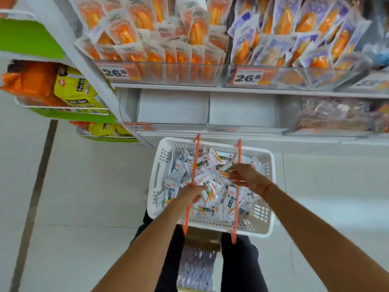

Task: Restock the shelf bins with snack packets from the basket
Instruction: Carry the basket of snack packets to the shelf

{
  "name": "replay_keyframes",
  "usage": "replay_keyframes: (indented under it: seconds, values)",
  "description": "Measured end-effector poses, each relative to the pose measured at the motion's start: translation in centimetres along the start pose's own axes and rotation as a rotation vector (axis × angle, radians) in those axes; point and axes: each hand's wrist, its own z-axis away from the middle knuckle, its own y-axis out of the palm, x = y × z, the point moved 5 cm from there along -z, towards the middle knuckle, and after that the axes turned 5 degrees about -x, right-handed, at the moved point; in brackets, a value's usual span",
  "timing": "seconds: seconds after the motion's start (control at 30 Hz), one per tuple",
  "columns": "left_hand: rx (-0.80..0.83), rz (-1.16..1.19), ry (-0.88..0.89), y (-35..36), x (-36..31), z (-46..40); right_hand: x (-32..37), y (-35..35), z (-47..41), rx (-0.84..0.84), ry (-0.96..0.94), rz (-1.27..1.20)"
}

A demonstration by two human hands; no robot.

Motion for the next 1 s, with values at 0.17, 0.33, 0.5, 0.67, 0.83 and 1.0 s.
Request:
replay_keyframes:
  seconds: [0.17, 0.33, 0.5, 0.67, 0.83, 1.0]
  values:
    - [0.015, 0.082, -0.120, -3.0, 2.4, -1.3, -4.3, -1.9, -2.7, -0.115, -0.006, -0.082]
    - [-0.020, 0.152, -0.170, -4.9, 2.5, -4.7, -4.4, -1.2, -6.2, -0.166, -0.028, -0.074]
    - [-0.056, 0.228, -0.171, -6.2, 4.4, -9.8, -5.8, -1.1, -10.5, -0.200, -0.059, -0.019]
    - [-0.071, 0.195, -0.180, -6.2, 5.1, -13.2, -6.5, -1.4, -14.2, -0.273, -0.114, -0.010]
    - [-0.056, 0.220, -0.161, -6.7, 4.8, -16.7, -4.7, -1.6, -17.1, -0.289, -0.209, -0.017]
    - [-0.041, 0.228, -0.133, -5.8, 4.8, -19.0, -4.2, -2.2, -19.9, -0.252, -0.242, -0.030]
